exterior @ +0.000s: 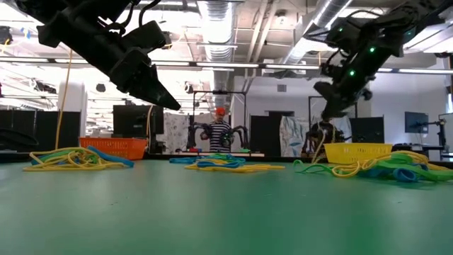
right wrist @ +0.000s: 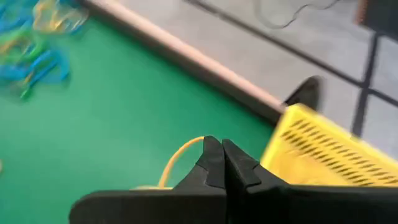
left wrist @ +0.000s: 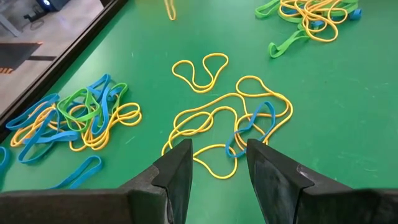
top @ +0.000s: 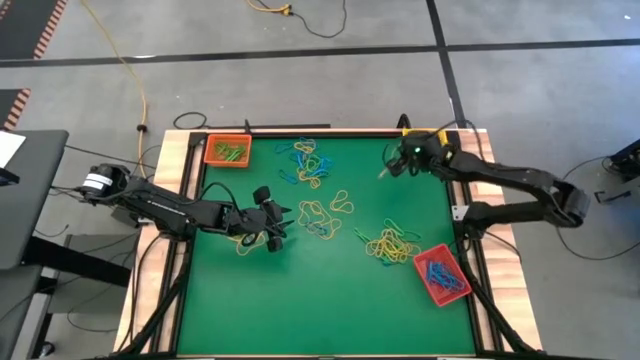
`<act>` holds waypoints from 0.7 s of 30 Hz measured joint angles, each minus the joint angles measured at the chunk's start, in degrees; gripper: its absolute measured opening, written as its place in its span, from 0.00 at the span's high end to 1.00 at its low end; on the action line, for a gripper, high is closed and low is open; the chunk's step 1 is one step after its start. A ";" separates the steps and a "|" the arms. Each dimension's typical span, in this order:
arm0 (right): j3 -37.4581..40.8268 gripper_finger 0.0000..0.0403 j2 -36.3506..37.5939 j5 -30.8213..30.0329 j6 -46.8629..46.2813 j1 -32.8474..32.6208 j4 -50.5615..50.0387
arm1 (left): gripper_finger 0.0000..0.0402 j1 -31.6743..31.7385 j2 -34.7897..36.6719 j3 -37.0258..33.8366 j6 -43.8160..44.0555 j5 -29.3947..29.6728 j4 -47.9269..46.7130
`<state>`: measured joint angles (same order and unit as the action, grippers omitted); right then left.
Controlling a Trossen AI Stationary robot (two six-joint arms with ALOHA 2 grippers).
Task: Sort rubber bands into baskets
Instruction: Put the yellow rubber band into the yellow bin
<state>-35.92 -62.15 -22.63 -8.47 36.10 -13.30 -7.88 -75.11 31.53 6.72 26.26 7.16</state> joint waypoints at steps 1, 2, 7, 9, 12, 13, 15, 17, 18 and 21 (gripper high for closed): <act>0.00 0.97 1.15 -0.02 0.07 1.07 0.28 | 0.65 0.00 0.00 0.00 0.02 0.00 0.00; 0.00 0.97 2.22 -0.04 0.15 2.09 0.70 | 0.65 0.00 0.00 0.01 0.02 0.00 0.00; -0.01 0.97 6.77 -0.24 0.89 6.36 4.14 | 0.65 0.00 0.00 0.00 0.04 0.00 -0.02; -0.04 0.97 8.30 -0.23 1.01 7.87 6.01 | 0.65 0.00 0.00 0.00 0.02 0.00 -0.02; -0.05 0.97 10.27 -0.21 1.04 10.08 7.89 | 0.65 0.00 0.00 0.00 0.06 0.00 -0.02; -0.08 0.97 10.68 -0.20 1.10 10.76 8.31 | 0.65 0.00 0.00 0.00 0.07 0.00 -0.02; -0.09 0.97 11.02 -0.20 1.44 12.21 8.26 | 0.65 0.00 0.00 0.01 0.08 0.00 -0.02; -0.09 0.97 10.89 -0.20 1.52 13.69 7.58 | 0.65 0.00 0.00 0.00 0.09 0.00 -0.02; -0.09 0.97 10.72 -0.19 1.67 14.50 7.25 | 0.65 0.00 0.00 0.00 0.09 0.00 -0.02; -0.09 0.97 9.98 -0.10 2.63 15.85 7.14 | 0.65 0.00 0.00 0.00 0.13 0.00 -0.02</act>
<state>-36.01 -52.17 -22.73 -5.83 51.95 -6.15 -7.88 -75.11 31.53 6.85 26.26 7.14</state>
